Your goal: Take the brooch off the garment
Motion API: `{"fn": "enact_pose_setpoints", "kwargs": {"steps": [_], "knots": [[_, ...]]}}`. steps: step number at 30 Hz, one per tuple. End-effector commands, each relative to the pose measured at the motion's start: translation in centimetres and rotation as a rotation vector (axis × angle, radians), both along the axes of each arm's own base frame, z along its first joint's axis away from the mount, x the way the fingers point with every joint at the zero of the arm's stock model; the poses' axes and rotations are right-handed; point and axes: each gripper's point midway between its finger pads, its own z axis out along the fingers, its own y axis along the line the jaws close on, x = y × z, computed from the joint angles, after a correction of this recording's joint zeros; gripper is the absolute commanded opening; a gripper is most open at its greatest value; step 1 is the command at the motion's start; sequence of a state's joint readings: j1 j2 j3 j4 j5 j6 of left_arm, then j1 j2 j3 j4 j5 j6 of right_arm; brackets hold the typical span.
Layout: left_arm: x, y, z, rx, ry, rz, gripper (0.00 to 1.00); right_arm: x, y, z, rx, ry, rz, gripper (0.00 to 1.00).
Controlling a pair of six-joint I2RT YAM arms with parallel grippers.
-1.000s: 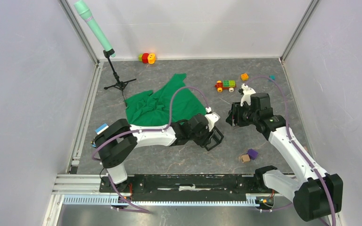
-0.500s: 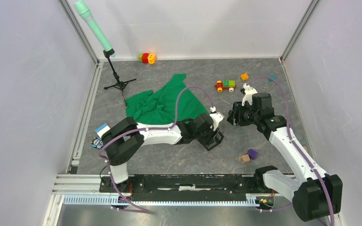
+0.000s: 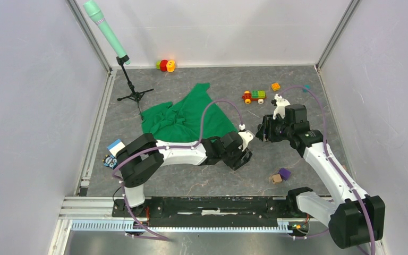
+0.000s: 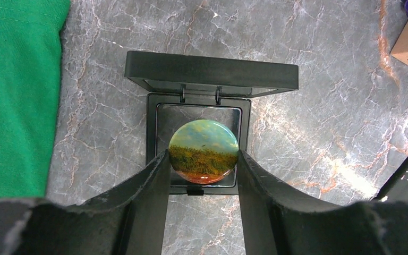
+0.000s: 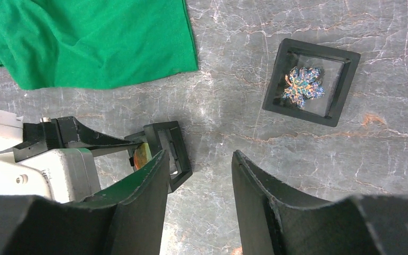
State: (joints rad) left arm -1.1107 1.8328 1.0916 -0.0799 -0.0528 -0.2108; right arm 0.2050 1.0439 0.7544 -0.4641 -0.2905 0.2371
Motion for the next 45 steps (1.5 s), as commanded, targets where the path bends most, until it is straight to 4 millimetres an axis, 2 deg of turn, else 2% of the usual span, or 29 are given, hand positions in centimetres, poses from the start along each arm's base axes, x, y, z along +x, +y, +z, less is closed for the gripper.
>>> {"fn": "enact_pose_setpoints", "kwargs": {"steps": [1, 5, 11, 19, 21, 26, 31, 38, 42, 45], "knots": [[0.6, -0.2, 0.3, 0.023, -0.052, -0.011, 0.55, 0.3, 0.3, 0.0, 0.011, -0.015, 0.024, 0.51], [0.8, 0.0, 0.3, 0.025, -0.057, 0.002, 0.63, 0.0, 0.3, -0.9, 0.008, 0.010, 0.031, 0.52], [0.8, 0.2, 1.3, 0.006, -0.068, 0.011, 0.68, -1.0, 1.7, -2.4, 0.076, 0.065, 0.100, 0.45], [-0.2, 2.0, 4.0, -0.072, -0.073, 0.036, 0.67, -2.5, 4.1, -3.8, 0.196, 0.121, 0.215, 0.34], [-0.5, 3.0, 3.8, -0.073, -0.060, 0.050, 0.66, -2.6, 4.3, -4.0, 0.201, 0.130, 0.226, 0.32], [-1.3, 4.5, 3.1, -0.071, -0.023, 0.070, 0.48, -2.7, 4.6, -4.2, 0.221, 0.138, 0.236, 0.28], [-2.2, 4.9, 1.4, -0.045, 0.021, 0.055, 0.28, -2.7, 4.7, -4.3, 0.228, 0.146, 0.240, 0.26], [-2.9, 4.2, -0.1, -0.042, 0.071, 0.029, 0.20, -3.1, 4.8, -4.9, 0.228, 0.161, 0.249, 0.19], [-3.1, 3.7, -0.9, -0.033, 0.101, 0.009, 0.02, -3.3, 4.8, -5.1, 0.227, 0.167, 0.256, 0.17], [-3.2, 3.5, -1.3, -0.022, 0.109, 0.007, 0.02, -3.5, 5.0, -5.3, 0.224, 0.172, 0.267, 0.16]]}}
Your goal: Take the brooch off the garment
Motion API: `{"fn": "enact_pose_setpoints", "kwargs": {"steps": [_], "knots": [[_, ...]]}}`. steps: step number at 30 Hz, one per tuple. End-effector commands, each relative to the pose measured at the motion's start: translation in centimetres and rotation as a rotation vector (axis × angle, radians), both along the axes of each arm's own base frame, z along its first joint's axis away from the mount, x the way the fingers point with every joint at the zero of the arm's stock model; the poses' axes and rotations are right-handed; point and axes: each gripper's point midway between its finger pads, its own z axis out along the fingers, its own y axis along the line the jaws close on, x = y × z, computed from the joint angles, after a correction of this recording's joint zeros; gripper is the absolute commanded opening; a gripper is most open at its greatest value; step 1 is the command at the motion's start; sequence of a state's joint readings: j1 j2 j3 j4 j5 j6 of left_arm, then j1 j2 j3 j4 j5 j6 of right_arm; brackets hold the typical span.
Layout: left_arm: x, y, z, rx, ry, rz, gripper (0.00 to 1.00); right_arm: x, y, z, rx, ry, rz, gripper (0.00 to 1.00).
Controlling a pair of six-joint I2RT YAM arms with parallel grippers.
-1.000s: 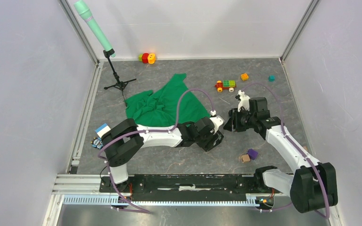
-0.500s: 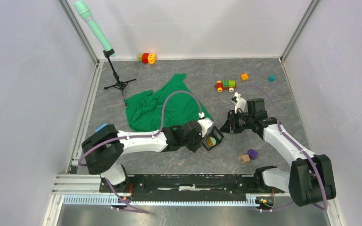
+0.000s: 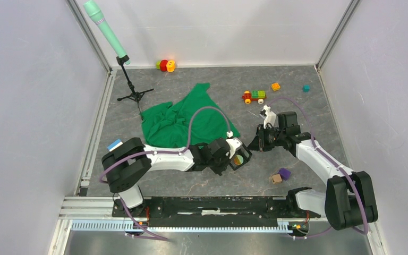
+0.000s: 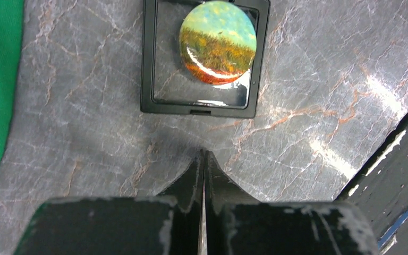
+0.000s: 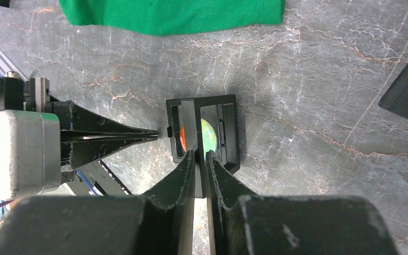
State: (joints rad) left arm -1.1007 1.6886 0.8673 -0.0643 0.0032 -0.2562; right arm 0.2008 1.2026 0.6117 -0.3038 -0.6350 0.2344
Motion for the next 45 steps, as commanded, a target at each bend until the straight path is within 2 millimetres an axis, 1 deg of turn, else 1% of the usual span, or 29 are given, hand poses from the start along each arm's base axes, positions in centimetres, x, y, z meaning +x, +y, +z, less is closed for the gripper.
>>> {"fn": "enact_pose_setpoints", "kwargs": {"steps": [1, 10, 14, 17, 20, 21, 23, 25, 30, 32, 34, 37, 41, 43, 45], "knots": [[0.4, -1.6, 0.4, -0.042, 0.015, 0.008, 0.02, -0.2, 0.4, -0.1, 0.011, -0.016, 0.037, 0.15], [1.2, -2.9, -0.3, -0.027, 0.012, 0.004, 0.02, -1.1, 1.3, 0.0, 0.024, -0.016, 0.077, 0.07], [1.6, -3.2, -0.4, -0.021, 0.006, 0.004, 0.02, -2.2, 2.4, -0.6, 0.026, 0.005, 0.113, 0.06], [1.7, -3.3, -0.5, -0.015, 0.004, 0.003, 0.02, -3.2, 3.1, -1.2, 0.035, 0.023, 0.132, 0.10], [1.7, -2.9, -0.1, -0.023, -0.004, 0.010, 0.02, -3.3, 3.0, -1.4, 0.028, 0.020, 0.120, 0.15], [1.8, -2.8, 0.3, -0.041, -0.011, 0.019, 0.02, -3.2, 2.9, -1.3, 0.025, 0.012, 0.114, 0.17], [1.7, -2.1, 1.3, -0.069, -0.007, 0.048, 0.02, -3.0, 2.9, -1.1, 0.008, -0.006, 0.102, 0.19], [2.2, -0.6, 2.0, -0.063, -0.016, 0.096, 0.02, -2.7, 3.1, -0.9, -0.024, -0.040, 0.098, 0.20], [2.7, 2.9, 4.2, -0.059, -0.047, 0.192, 0.02, -2.7, 4.8, -0.2, -0.070, -0.101, 0.092, 0.21], [3.2, 4.3, 4.8, -0.071, -0.048, 0.236, 0.02, -2.6, 5.4, -0.3, -0.096, -0.117, 0.085, 0.22], [3.6, 5.5, 5.1, -0.085, -0.049, 0.277, 0.03, -2.6, 6.1, -0.7, -0.111, -0.124, 0.095, 0.26], [3.9, 6.9, 5.6, -0.129, -0.059, 0.330, 0.03, -3.3, 7.7, -1.7, -0.110, -0.102, 0.135, 0.26], [4.1, 8.4, 6.1, -0.172, -0.084, 0.382, 0.07, -3.9, 9.6, -2.2, -0.122, -0.114, 0.170, 0.28], [4.1, 8.8, 6.2, -0.178, -0.084, 0.386, 0.08, -3.8, 9.8, -3.0, -0.156, -0.109, 0.171, 0.28], [4.1, 9.1, 6.0, -0.172, -0.081, 0.390, 0.09, -3.5, 9.3, -3.9, -0.203, -0.104, 0.151, 0.31]]}}
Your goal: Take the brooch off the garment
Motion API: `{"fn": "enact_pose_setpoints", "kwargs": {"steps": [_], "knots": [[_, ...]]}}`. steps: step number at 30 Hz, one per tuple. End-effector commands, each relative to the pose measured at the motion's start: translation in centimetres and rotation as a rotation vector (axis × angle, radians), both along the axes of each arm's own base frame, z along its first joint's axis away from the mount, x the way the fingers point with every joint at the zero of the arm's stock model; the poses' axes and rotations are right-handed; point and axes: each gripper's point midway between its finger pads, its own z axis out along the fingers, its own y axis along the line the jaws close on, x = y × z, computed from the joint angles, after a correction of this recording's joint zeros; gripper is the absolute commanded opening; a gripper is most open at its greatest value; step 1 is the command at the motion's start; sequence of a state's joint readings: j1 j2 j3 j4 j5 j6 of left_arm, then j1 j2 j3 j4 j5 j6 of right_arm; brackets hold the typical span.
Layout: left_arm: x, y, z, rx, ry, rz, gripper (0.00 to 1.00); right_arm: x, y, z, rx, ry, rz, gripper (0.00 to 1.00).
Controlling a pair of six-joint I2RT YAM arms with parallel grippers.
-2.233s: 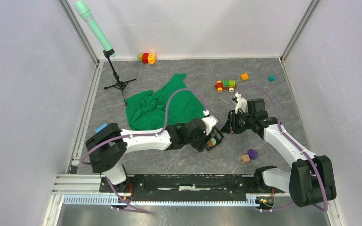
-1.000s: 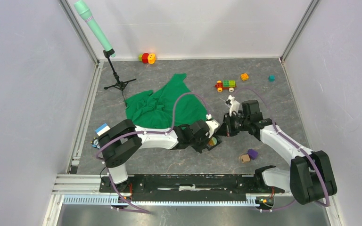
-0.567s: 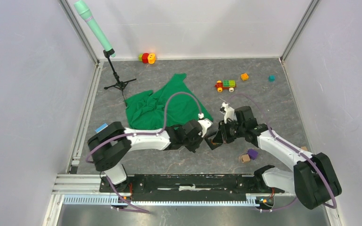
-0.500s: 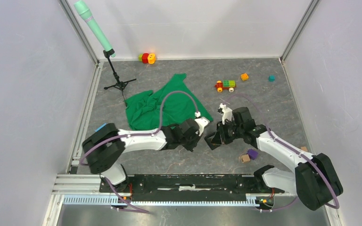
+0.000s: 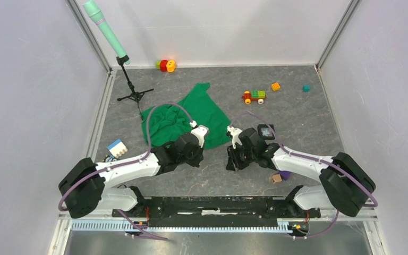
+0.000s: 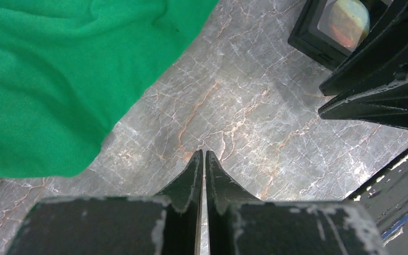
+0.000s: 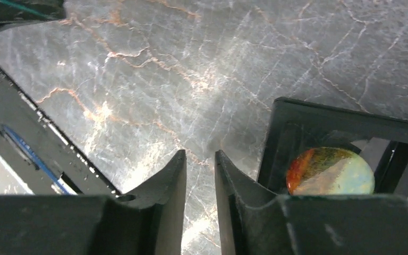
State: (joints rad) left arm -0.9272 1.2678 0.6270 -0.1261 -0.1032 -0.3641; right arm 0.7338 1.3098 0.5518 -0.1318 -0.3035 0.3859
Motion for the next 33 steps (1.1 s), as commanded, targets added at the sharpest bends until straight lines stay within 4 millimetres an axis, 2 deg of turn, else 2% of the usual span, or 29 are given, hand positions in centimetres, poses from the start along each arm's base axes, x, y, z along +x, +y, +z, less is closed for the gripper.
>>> {"fn": "enact_pose_setpoints", "kwargs": {"steps": [1, 4, 8, 13, 15, 18, 21, 22, 24, 25, 27, 29, 30, 33], "knots": [[0.8, 0.0, 1.3, -0.065, -0.018, 0.065, 0.10, 3.2, 0.5, 0.6, -0.041, -0.095, -0.080, 0.35], [0.8, 0.2, 1.2, -0.065, -0.021, 0.071, 0.11, 4.6, -1.5, -0.3, -0.153, -0.124, -0.164, 0.38], [1.1, 0.5, 1.0, -0.071, -0.029, 0.090, 0.12, 6.0, -4.5, -1.4, -0.194, -0.103, -0.265, 0.37], [1.6, 1.5, 0.9, -0.084, -0.035, 0.125, 0.12, 8.1, -10.8, -2.3, -0.213, -0.102, -0.414, 0.37], [1.8, 1.9, 1.0, -0.098, -0.041, 0.138, 0.13, 9.0, -12.4, -2.2, -0.228, -0.111, -0.442, 0.37], [2.4, 2.4, 1.6, -0.113, -0.058, 0.155, 0.15, 9.8, -12.2, -1.5, -0.203, -0.128, -0.401, 0.39], [3.3, 3.2, 3.1, -0.131, -0.099, 0.187, 0.20, 10.7, -11.2, 0.7, -0.145, -0.194, -0.366, 0.45], [3.8, 3.7, 3.8, -0.139, -0.122, 0.210, 0.25, 11.1, -11.0, 1.6, -0.130, -0.227, -0.362, 0.48], [4.8, 4.8, 5.4, -0.149, -0.173, 0.260, 0.42, 12.4, -11.7, 4.3, -0.128, -0.344, -0.386, 0.53], [5.4, 5.6, 6.3, -0.150, -0.209, 0.296, 0.59, 13.0, -12.3, 5.7, -0.139, -0.403, -0.419, 0.54], [6.4, 7.5, 8.2, -0.147, -0.290, 0.384, 0.83, 14.2, -14.0, 8.6, -0.156, -0.543, -0.508, 0.54], [7.1, 9.8, 10.1, -0.135, -0.378, 0.489, 0.96, 15.0, -15.4, 10.8, -0.152, -0.689, -0.574, 0.56], [7.3, 10.6, 10.7, -0.131, -0.415, 0.518, 0.98, 15.0, -16.2, 11.7, -0.156, -0.756, -0.601, 0.61], [7.9, 12.7, 12.3, -0.097, -0.576, 0.544, 1.00, 14.6, -19.7, 12.8, -0.202, -0.908, -0.771, 0.66]]}}
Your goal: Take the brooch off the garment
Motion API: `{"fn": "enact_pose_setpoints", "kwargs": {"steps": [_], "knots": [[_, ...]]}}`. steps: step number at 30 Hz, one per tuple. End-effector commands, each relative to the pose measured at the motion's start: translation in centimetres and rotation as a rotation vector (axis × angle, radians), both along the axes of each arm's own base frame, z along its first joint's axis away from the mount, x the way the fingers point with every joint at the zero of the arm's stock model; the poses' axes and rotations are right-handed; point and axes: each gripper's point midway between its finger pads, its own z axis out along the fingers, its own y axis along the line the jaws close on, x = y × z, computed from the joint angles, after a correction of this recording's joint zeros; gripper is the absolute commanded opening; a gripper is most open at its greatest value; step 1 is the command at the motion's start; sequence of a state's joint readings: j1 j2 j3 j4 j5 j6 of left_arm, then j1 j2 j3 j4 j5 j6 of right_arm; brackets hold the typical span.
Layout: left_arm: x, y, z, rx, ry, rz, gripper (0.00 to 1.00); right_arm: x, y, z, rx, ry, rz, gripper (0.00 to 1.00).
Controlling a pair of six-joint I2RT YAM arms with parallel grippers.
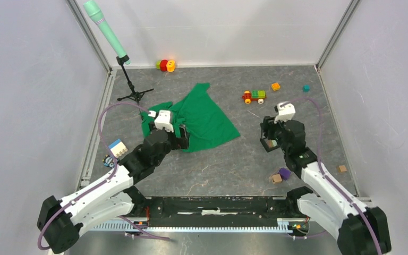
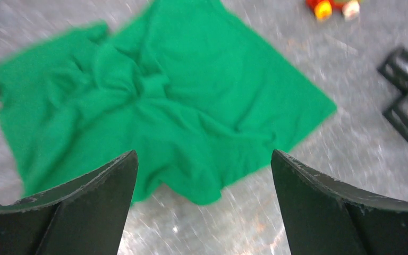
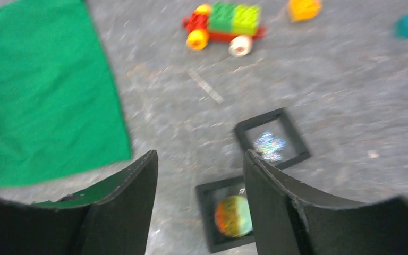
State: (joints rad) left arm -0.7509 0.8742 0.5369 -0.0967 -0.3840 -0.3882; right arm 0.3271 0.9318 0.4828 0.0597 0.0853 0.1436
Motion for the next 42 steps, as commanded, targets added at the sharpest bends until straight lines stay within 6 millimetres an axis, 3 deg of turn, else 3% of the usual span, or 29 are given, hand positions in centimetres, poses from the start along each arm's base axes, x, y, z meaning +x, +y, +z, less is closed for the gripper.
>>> {"fn": "enact_pose_setpoints", "kwargs": {"steps": [1, 3, 7, 12, 14, 18, 24, 28, 30, 34, 42], "knots": [[2.2, 4.3, 4.0, 0.087, -0.280, 0.172, 1.00, 0.3, -6.4, 2.4, -0.074, -0.270, -0.313, 0.70], [2.4, 5.5, 4.4, 0.125, -0.367, 0.204, 1.00, -0.9, -8.2, 1.8, -0.032, -0.372, -0.408, 0.71], [3.8, 8.5, 4.0, 0.181, -0.419, 0.342, 1.00, -3.7, -9.7, 0.3, -0.054, -0.528, -0.418, 0.88], [5.8, 12.5, 2.0, 0.308, -0.381, 0.442, 1.00, -4.4, -12.5, -2.1, -0.271, -0.438, -0.493, 0.89], [6.0, 14.4, 0.6, 0.321, -0.373, 0.484, 1.00, -4.9, -13.2, -2.5, -0.285, -0.447, -0.511, 0.89], [6.9, 16.2, -2.3, 0.276, -0.351, 0.486, 1.00, -4.9, -14.1, -4.3, -0.291, -0.389, -0.534, 0.88], [9.6, 16.9, -3.4, 0.286, -0.334, 0.452, 0.97, -3.4, -13.6, -4.4, -0.290, -0.392, -0.477, 0.86], [11.5, 18.1, -5.6, 0.188, -0.339, 0.448, 0.97, -2.7, -12.1, -3.8, -0.310, -0.441, -0.372, 0.82], [11.6, 17.5, -6.4, 0.195, -0.257, 0.396, 1.00, -1.7, -12.4, -5.7, -0.306, -0.344, -0.382, 0.84], [12.0, 17.3, -6.5, 0.199, -0.262, 0.381, 1.00, -1.4, -12.6, -5.6, -0.287, -0.345, -0.385, 0.98], [12.0, 17.4, -6.4, 0.198, -0.272, 0.384, 1.00, -1.6, -12.7, -5.5, -0.288, -0.352, -0.390, 0.98]]}}
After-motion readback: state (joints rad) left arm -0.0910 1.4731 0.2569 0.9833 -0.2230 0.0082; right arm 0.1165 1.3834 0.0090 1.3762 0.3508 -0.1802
